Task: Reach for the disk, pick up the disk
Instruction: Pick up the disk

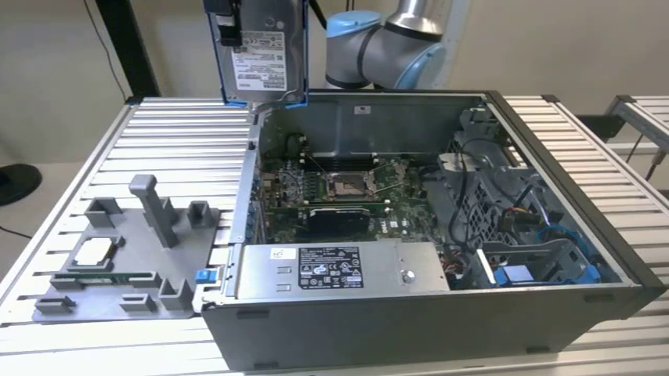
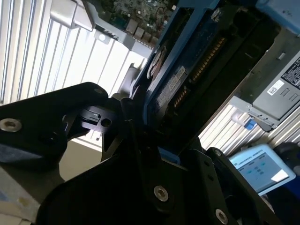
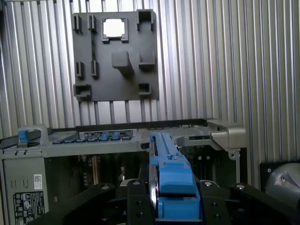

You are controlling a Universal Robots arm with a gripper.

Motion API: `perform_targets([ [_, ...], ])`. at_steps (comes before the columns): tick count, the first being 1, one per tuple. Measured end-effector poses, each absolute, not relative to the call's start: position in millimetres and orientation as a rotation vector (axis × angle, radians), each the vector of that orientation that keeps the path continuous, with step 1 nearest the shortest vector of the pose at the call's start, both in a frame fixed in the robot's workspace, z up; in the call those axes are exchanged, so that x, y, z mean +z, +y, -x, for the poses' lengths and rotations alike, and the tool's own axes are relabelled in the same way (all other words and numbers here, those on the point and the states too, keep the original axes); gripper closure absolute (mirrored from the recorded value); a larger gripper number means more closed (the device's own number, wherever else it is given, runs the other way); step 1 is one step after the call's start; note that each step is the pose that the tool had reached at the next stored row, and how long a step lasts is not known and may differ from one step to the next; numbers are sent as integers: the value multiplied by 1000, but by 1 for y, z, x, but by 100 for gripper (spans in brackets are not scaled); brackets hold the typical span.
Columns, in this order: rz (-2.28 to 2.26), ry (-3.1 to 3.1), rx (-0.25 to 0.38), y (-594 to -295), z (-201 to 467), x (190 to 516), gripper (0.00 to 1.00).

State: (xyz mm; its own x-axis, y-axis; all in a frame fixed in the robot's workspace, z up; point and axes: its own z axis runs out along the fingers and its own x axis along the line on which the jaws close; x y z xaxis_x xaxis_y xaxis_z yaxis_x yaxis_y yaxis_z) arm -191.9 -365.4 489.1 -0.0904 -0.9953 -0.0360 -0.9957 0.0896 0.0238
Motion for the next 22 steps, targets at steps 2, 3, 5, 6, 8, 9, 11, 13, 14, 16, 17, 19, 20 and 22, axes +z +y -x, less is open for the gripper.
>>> perform_targets([
  [2,2112,2311,66,-365,186,489,100],
  [3,2112,2311,66,-365,183,489,100],
  [5,2112,2311,66,-365,177,489,100],
  [6,2112,2311,66,-365,175,489,100],
  [8,2112,2312,67,-365,169,489,100],
  [9,2112,2312,67,-365,166,489,100],
  [11,2112,2312,67,-365,160,489,100],
  [13,2112,2312,67,-365,154,489,100],
  [14,2112,2312,67,-365,152,489,100],
  [16,2112,2312,68,-365,146,489,100],
  [17,2112,2312,68,-365,143,489,100],
  [19,2112,2312,68,-365,138,489,100],
  [20,2112,2312,68,-365,135,489,100],
  [22,2113,2312,68,-365,129,489,100],
])
